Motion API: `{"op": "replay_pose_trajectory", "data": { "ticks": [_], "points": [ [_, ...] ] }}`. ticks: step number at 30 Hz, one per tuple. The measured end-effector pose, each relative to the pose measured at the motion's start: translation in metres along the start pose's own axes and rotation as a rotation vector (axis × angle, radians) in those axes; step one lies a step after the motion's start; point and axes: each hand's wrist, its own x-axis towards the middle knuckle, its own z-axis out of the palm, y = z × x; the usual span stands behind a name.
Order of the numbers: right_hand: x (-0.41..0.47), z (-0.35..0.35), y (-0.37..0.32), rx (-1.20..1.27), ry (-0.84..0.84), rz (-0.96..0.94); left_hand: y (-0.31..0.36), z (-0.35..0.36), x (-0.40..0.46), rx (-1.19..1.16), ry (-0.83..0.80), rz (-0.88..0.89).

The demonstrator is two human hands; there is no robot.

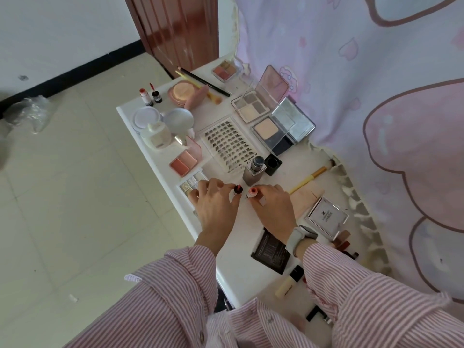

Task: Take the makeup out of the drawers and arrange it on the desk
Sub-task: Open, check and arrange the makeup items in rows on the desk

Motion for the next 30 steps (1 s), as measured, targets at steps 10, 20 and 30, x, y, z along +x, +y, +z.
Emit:
{"op": "replay_pose_trajectory", "data": {
  "ticks": [10, 20, 30],
  "points": [
    [-0.01, -0.026, 0.014, -0.109, 0.026, -0.04, -0.003, -0.012, -0.011, -0.12, -0.011, -0.016],
    [0.044, -0.094, 0.057, -0.782, -0.444, -0.03, -0.013, -0.007, -0.08, -0.131, 0.089, 0.301],
    [0.055, -0.1, 0.053, -0.978, -0.548, -0.139, -0.022, 0.012, -0.102, 0.029, -0.12, 0.354]
  ]
}}
